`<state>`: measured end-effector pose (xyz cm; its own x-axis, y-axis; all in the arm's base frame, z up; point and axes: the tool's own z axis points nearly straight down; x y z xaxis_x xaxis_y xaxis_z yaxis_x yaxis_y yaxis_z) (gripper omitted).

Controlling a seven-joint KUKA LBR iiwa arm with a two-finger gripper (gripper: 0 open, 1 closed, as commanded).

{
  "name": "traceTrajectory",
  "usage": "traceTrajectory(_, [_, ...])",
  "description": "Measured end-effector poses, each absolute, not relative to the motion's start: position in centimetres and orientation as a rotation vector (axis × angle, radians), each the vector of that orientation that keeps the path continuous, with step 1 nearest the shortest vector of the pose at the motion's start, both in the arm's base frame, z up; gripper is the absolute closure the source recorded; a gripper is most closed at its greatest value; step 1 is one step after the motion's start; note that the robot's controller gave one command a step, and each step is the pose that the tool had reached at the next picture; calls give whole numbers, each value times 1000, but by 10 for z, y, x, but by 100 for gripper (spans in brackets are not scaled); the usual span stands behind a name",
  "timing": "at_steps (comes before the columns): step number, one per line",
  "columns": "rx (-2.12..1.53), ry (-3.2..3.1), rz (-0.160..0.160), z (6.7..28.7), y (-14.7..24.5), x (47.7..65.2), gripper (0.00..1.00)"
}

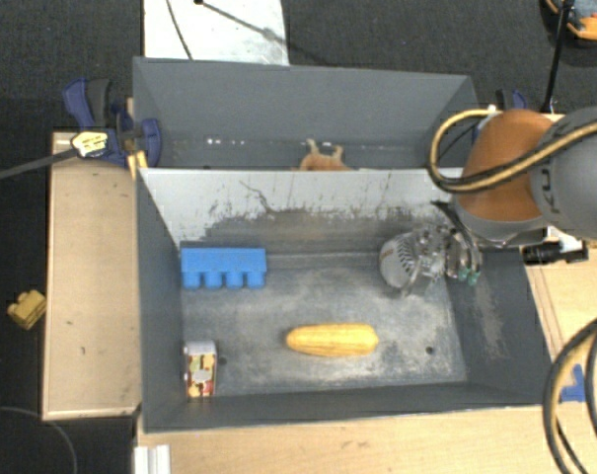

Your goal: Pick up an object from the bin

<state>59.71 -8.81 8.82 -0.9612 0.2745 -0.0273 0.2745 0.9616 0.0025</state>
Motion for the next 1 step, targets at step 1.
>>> traceTrajectory(1, [430,3085,-2,88,-88,597,100])
